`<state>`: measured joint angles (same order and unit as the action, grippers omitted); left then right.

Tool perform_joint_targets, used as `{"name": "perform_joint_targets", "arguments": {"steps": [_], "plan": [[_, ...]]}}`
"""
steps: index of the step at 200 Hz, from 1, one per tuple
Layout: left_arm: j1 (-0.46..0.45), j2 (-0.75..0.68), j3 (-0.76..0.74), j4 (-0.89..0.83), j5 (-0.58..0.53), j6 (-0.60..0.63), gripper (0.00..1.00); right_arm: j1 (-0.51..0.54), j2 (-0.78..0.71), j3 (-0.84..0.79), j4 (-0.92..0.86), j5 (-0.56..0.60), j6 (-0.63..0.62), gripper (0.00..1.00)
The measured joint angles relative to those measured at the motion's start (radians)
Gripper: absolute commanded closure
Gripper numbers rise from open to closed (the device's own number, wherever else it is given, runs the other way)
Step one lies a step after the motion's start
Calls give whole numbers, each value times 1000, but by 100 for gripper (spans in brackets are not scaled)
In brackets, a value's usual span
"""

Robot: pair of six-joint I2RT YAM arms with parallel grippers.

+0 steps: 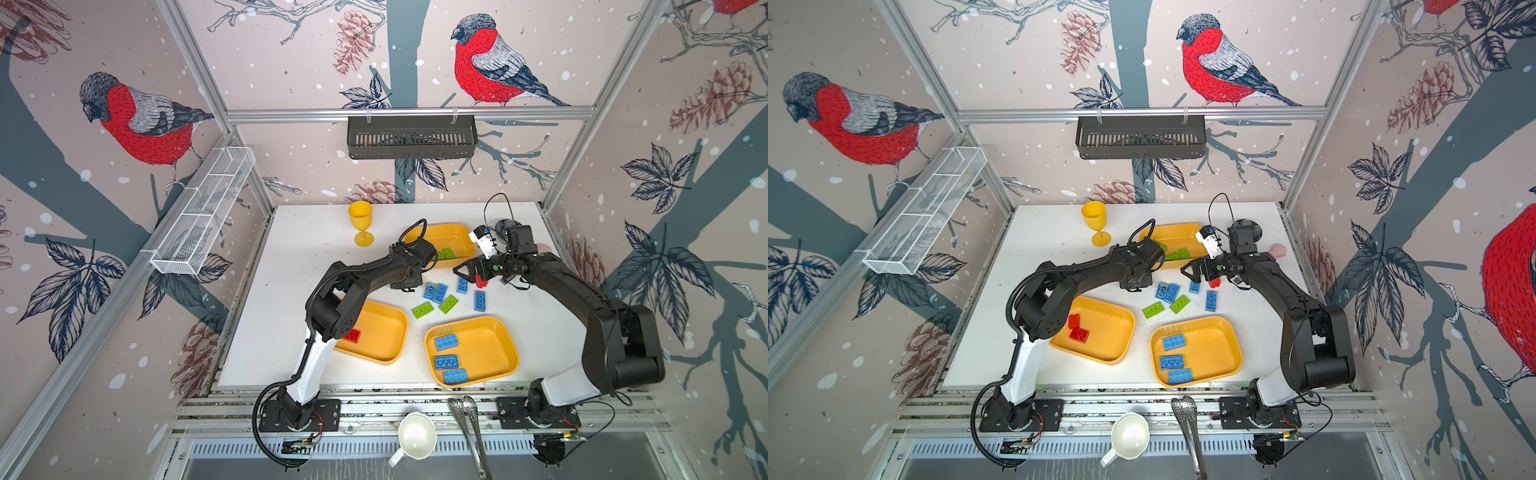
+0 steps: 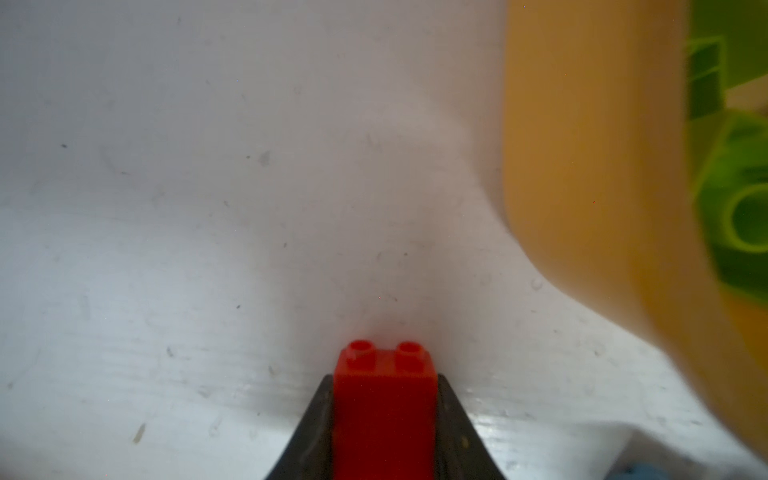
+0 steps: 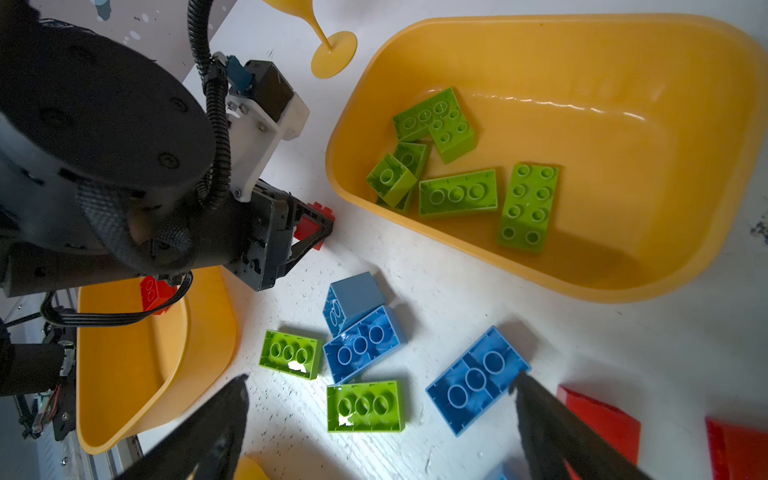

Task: Sort the legos into containers by color
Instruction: 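Close the left gripper on the red brick and lift it, then drop the red brick in the red tub while the right arm reaches out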

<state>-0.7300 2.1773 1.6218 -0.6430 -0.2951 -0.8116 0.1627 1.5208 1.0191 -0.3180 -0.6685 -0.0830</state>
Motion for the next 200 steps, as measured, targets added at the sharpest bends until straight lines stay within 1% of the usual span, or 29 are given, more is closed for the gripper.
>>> {"name": "perform_joint_targets", "arguments": {"steps": [28, 63, 82, 119, 144, 170, 185, 200], "plan": [[2, -55, -10, -6, 1, 30, 68, 4, 1, 4, -3, 0, 0, 1], [12, -201, -77, -54, 4, 88, 68, 18, 9, 27, -7, -1, -1, 1], [23, -311, -145, -98, 3, 109, 68, 31, 26, 38, -8, -3, -3, 1], [42, -502, -294, -206, 8, 102, 67, 57, 56, 55, -22, -5, -12, 1], [64, -591, -393, -256, 37, 81, 67, 85, 65, 79, -30, -8, -19, 1], [78, -629, -474, -261, 65, 75, 66, 113, 64, 84, -39, -12, -26, 1], [93, -628, -515, -253, 89, 76, 63, 123, 61, 84, -49, -12, -28, 1], [108, -626, -540, -249, 98, 77, 52, 126, 53, 81, -49, -12, -30, 1]]}}
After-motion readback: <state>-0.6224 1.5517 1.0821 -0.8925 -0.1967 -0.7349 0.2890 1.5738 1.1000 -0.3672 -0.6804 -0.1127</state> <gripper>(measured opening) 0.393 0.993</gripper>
